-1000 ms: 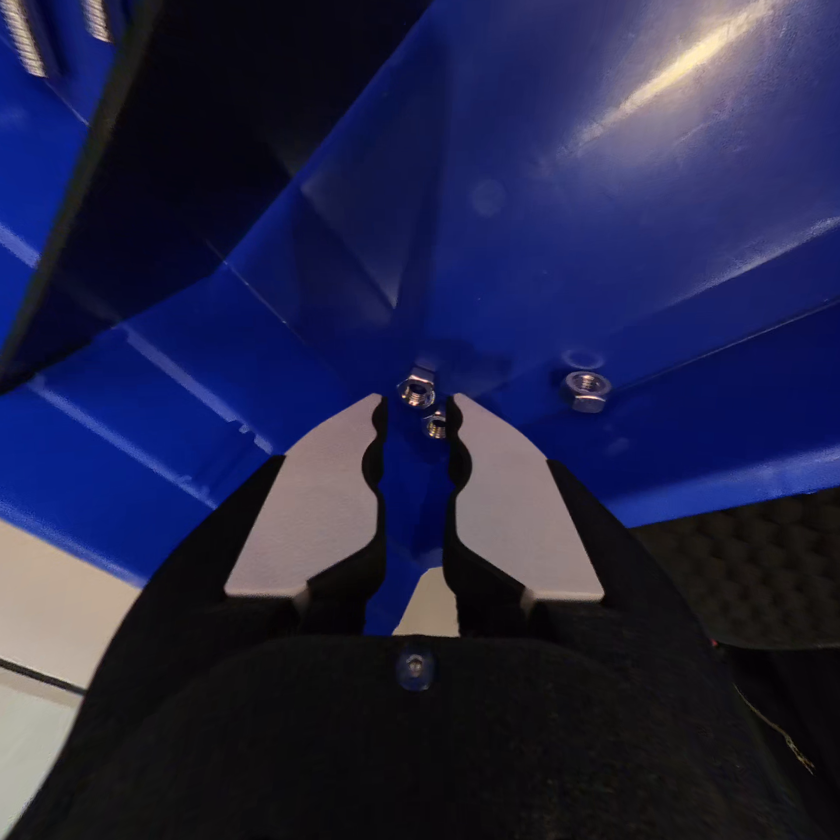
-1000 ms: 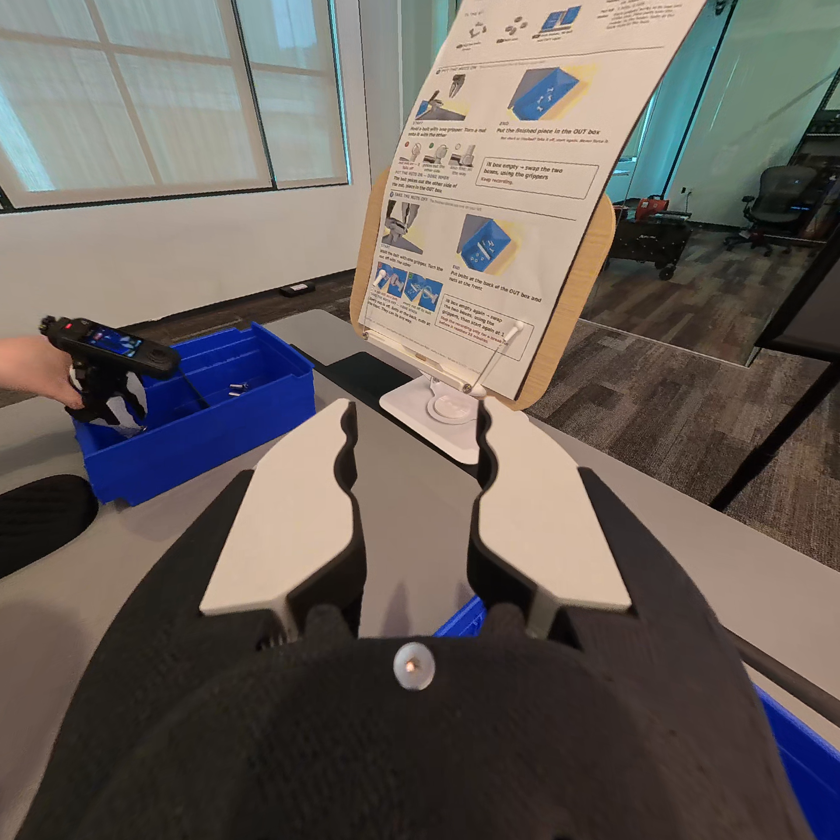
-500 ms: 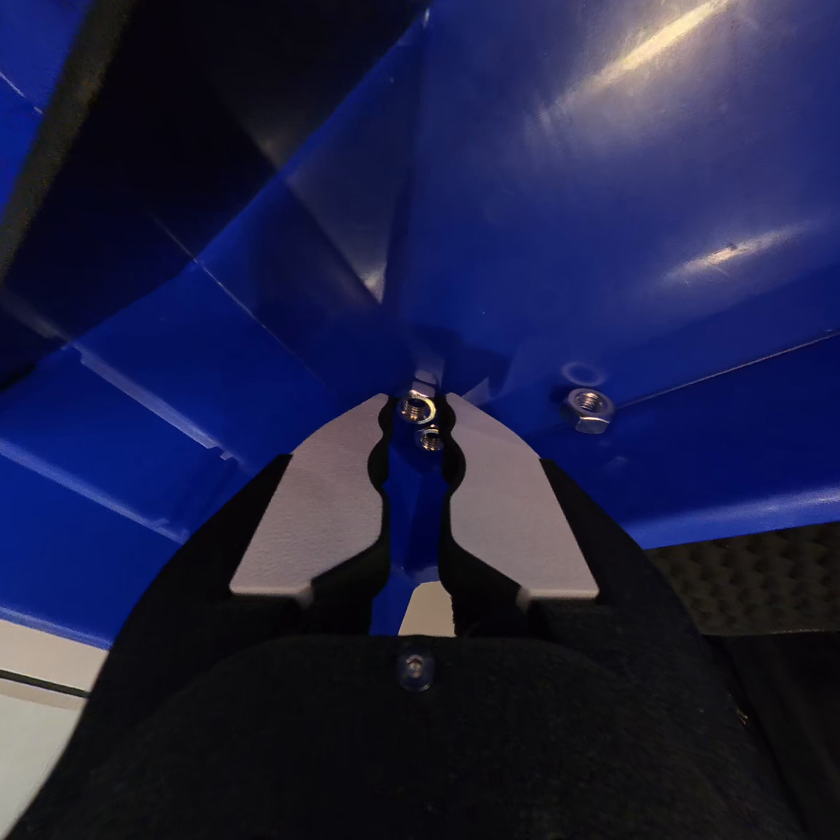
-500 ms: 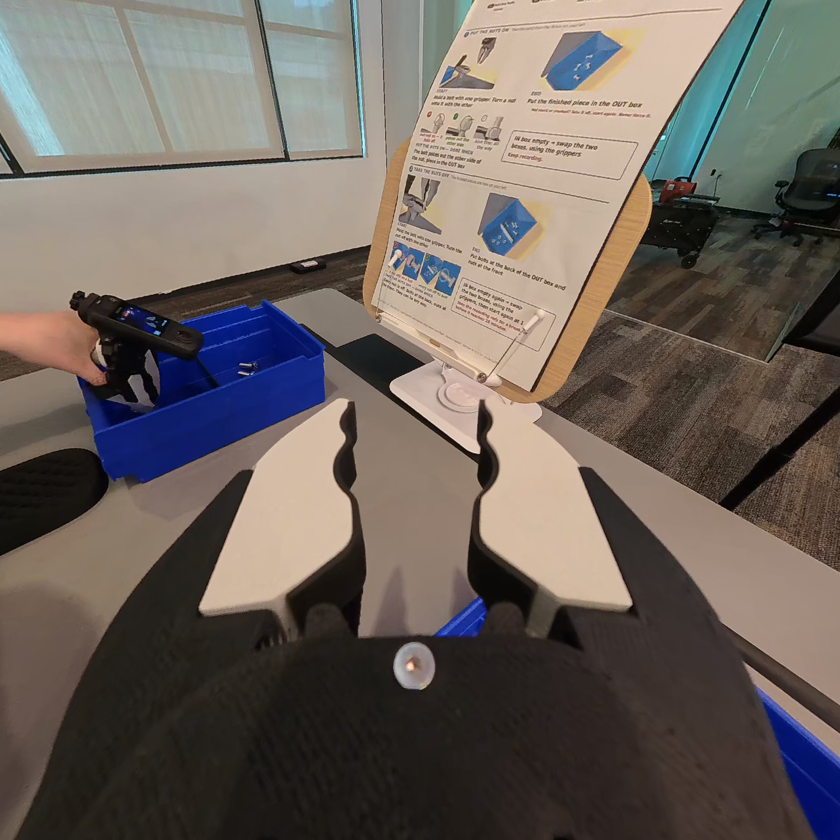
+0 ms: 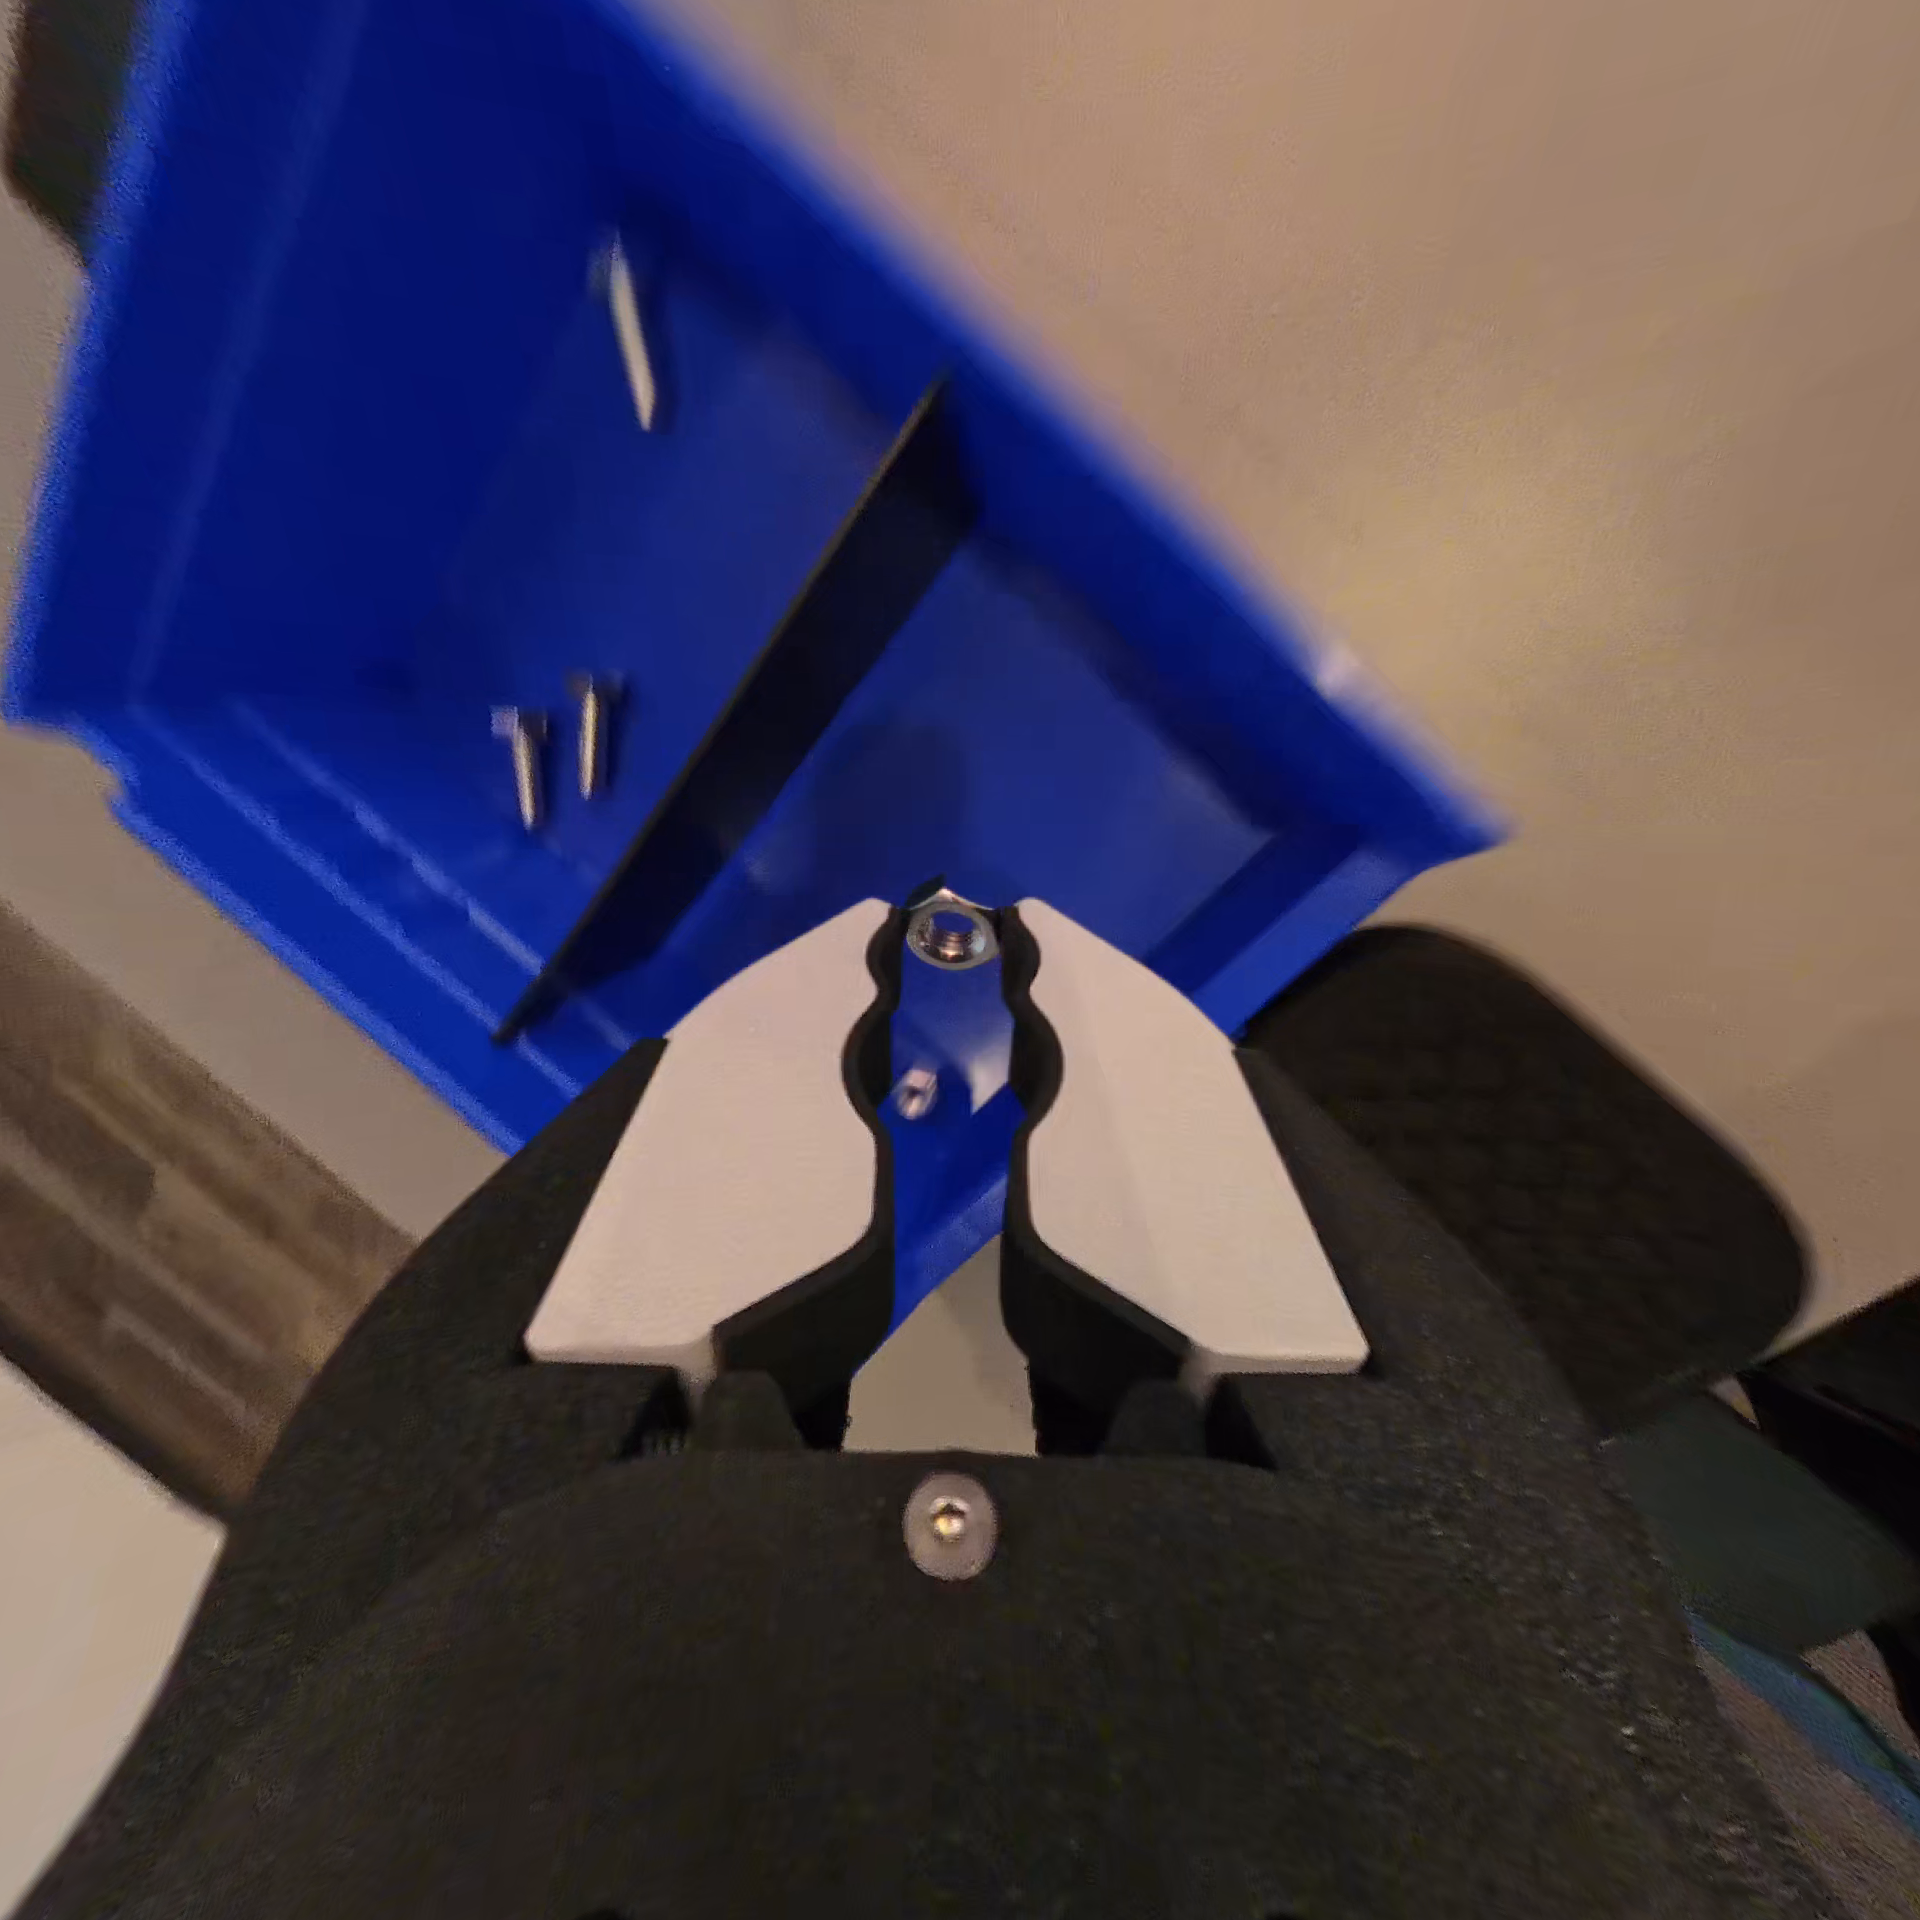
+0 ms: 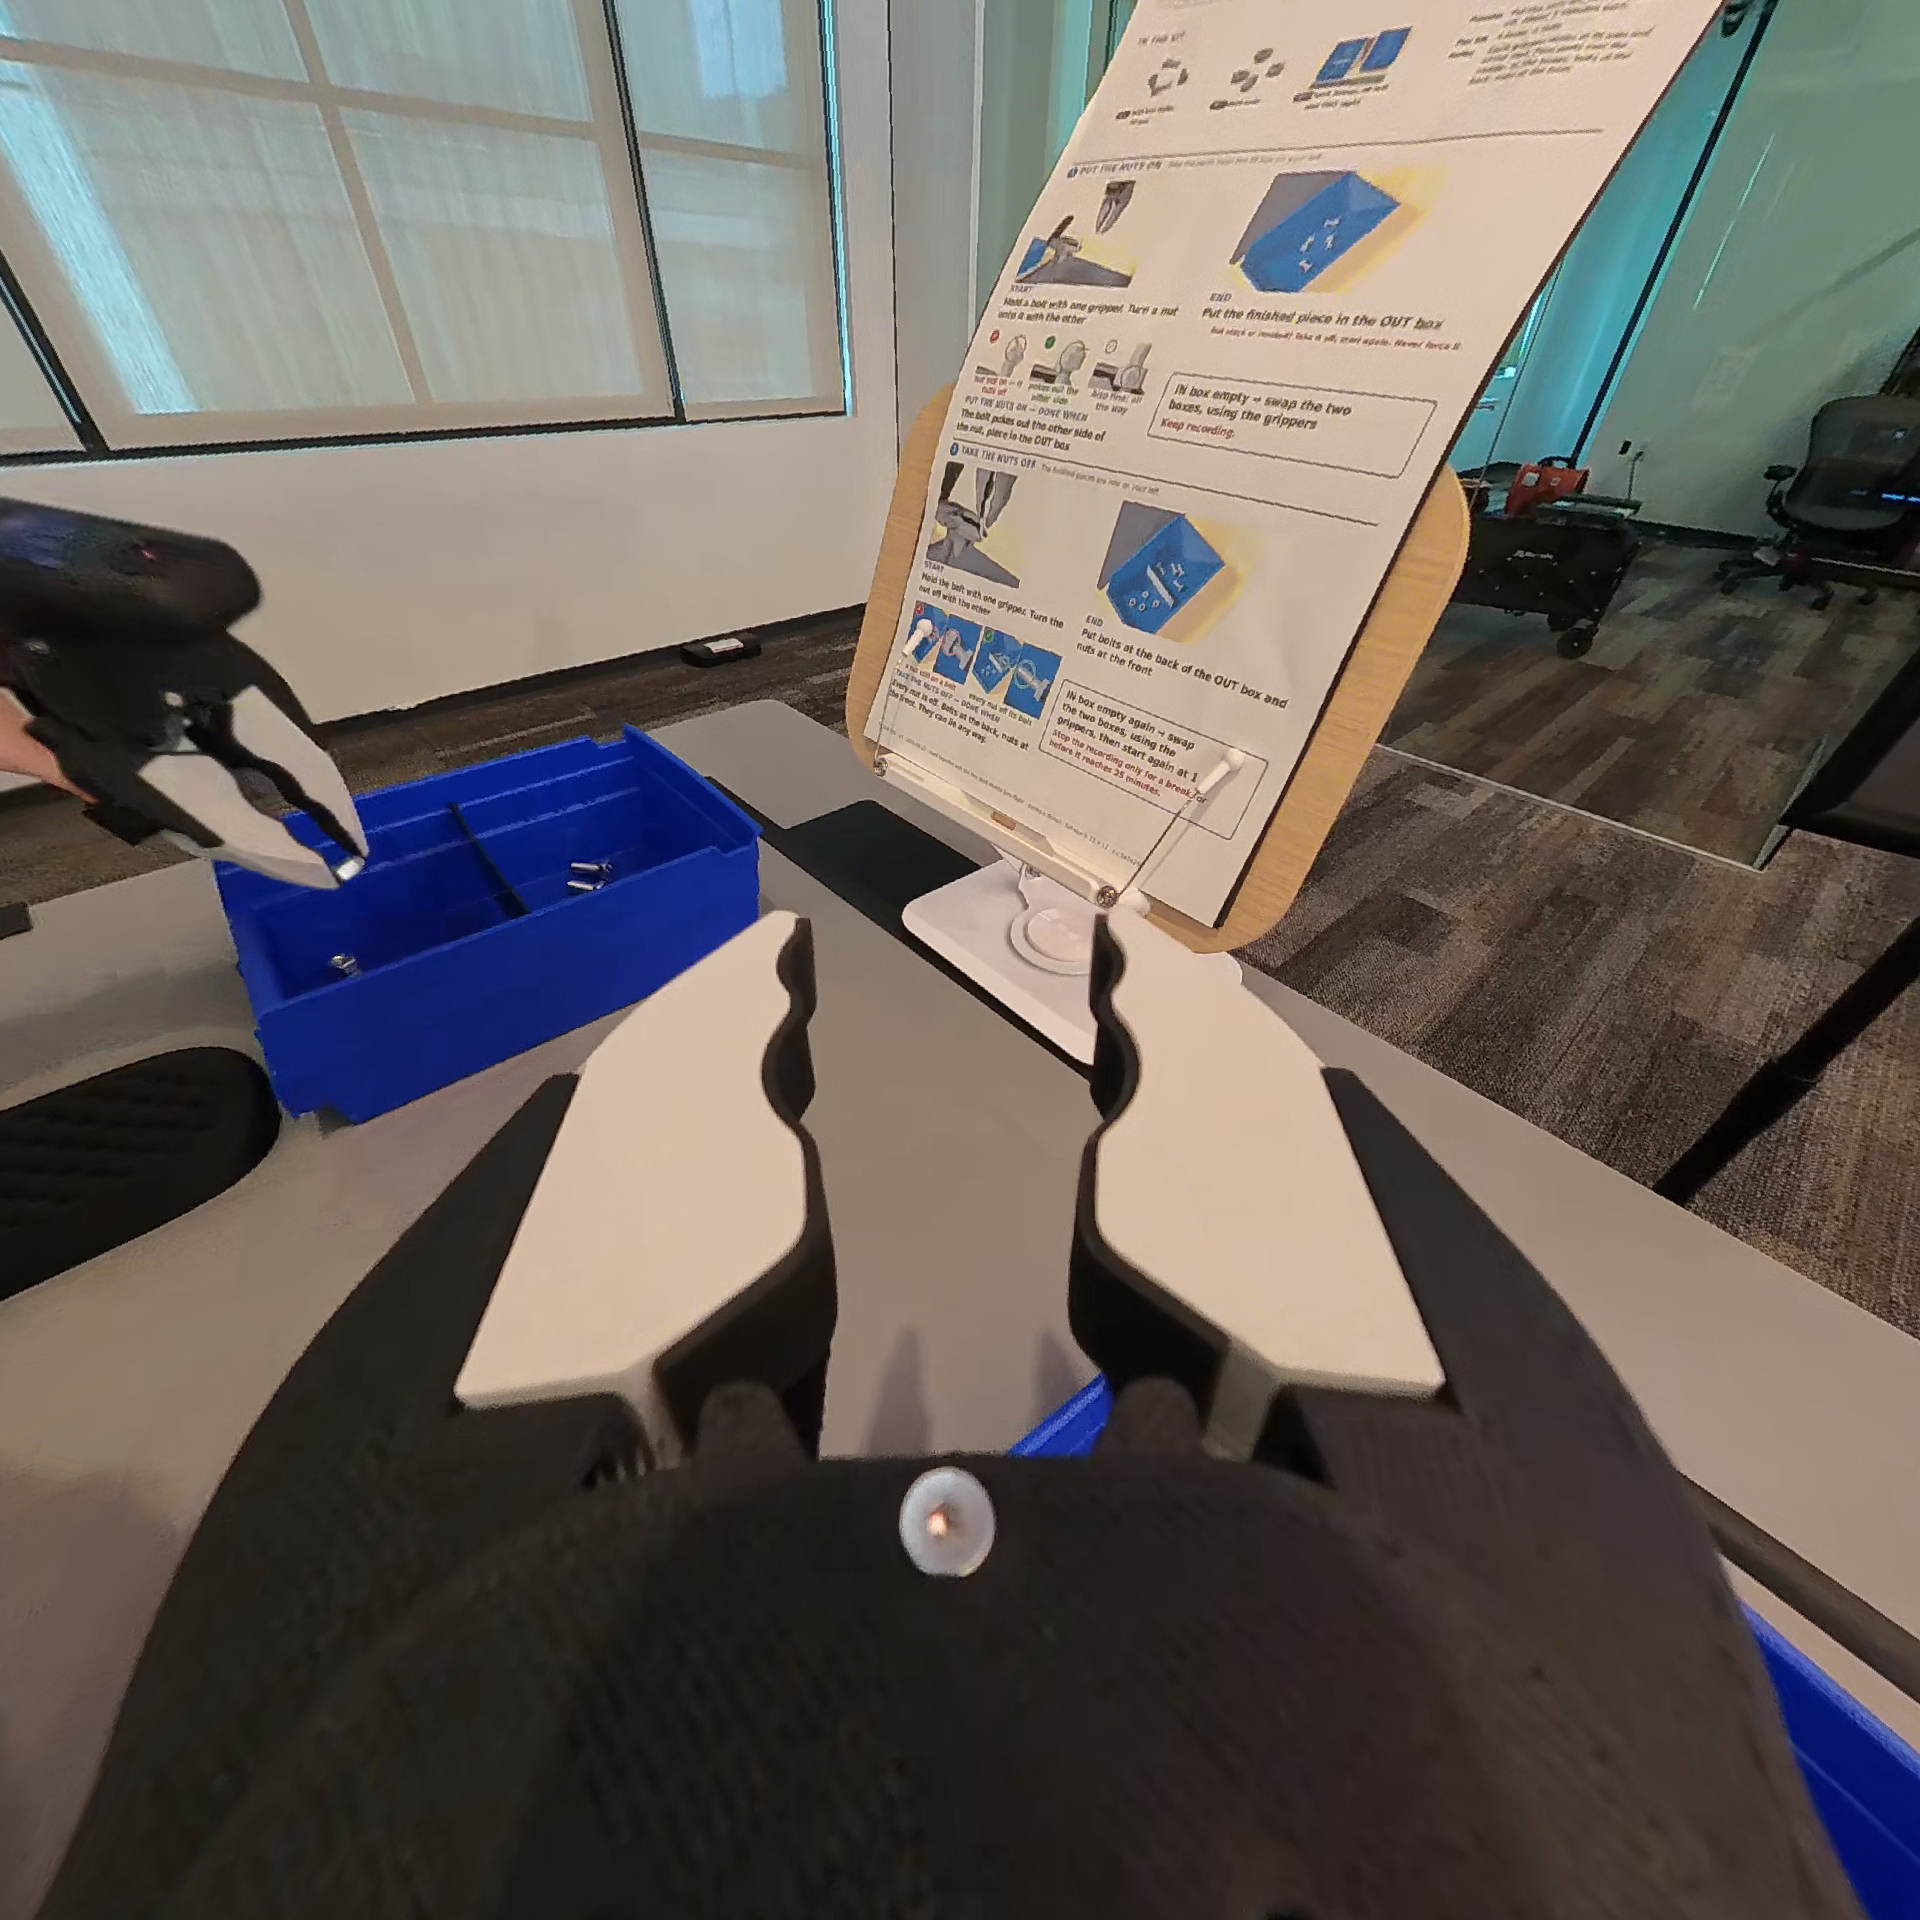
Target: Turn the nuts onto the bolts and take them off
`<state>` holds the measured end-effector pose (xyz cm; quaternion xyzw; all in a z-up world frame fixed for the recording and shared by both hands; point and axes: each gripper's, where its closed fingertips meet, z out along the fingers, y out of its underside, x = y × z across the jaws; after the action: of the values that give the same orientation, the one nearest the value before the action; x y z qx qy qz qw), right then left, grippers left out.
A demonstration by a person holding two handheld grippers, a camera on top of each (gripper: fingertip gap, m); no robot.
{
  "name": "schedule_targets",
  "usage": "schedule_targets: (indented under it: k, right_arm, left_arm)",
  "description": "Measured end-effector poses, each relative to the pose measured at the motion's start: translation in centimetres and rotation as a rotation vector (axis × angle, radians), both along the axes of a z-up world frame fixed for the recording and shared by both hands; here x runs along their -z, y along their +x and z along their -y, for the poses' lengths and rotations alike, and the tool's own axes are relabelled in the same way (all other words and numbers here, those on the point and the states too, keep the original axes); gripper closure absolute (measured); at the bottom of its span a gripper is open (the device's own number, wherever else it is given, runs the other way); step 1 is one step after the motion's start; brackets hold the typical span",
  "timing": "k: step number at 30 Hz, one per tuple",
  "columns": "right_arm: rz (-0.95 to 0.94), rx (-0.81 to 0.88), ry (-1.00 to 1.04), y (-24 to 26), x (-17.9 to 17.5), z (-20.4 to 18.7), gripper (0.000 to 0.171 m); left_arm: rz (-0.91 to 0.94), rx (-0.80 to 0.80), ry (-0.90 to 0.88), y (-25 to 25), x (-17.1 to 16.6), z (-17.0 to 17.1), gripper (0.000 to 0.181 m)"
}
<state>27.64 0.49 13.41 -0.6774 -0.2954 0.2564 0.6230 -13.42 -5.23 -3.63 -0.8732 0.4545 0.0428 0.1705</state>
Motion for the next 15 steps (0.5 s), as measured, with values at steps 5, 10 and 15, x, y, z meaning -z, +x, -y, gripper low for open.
schedule_targets:
  k: [5, 10, 15]
  right_arm:
    - [0.012, -0.013, 0.001, -0.4, 0.0, 0.4, 0.12]
    - [0.023, -0.023, -0.005, -0.3, 0.2, 0.7, 0.119]
    - [0.014, -0.012, -0.009, 0.8, 0.1, 0.8, 0.119]
  left_arm:
    - [0.113, 0.263, 0.029, 13.0, -1.4, 1.8, 0.163]
    - [-0.036, 0.403, -0.038, 21.2, 6.0, 0.4, 0.164]
    - [-0.095, 0.442, -0.104, 24.5, 10.3, -1.0, 0.164]
